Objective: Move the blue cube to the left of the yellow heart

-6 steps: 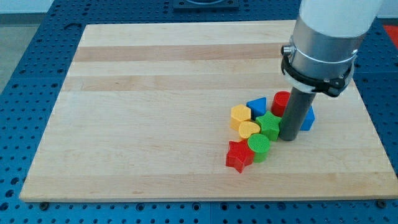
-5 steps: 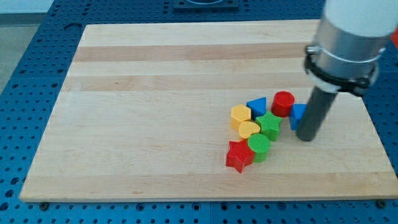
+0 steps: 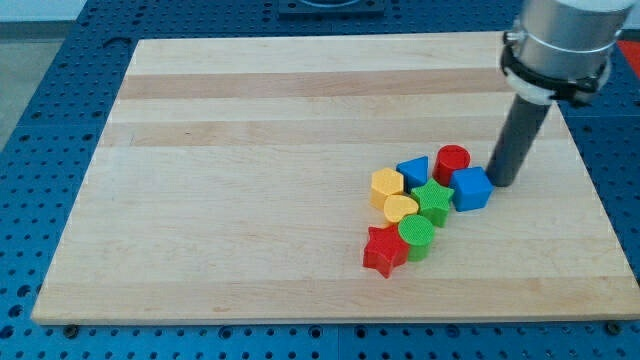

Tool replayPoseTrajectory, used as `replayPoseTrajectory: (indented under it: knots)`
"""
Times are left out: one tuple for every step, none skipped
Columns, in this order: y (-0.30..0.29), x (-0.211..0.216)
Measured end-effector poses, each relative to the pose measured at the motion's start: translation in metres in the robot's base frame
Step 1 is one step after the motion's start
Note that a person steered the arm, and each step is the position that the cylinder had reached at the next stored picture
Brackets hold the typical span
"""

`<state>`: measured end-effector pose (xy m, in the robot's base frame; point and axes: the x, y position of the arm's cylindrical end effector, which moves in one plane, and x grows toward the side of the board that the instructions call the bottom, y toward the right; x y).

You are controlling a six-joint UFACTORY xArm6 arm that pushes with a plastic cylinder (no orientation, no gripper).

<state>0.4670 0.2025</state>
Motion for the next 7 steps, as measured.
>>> replayPoseTrajectory:
  knots:
    - [0.037, 0.012]
    - [0.042, 0.027]
    - [0.040, 0.038]
    - [0.040, 0.044]
    - [0.037, 0.045]
    - [0.031, 0.047]
    - [0.029, 0.047]
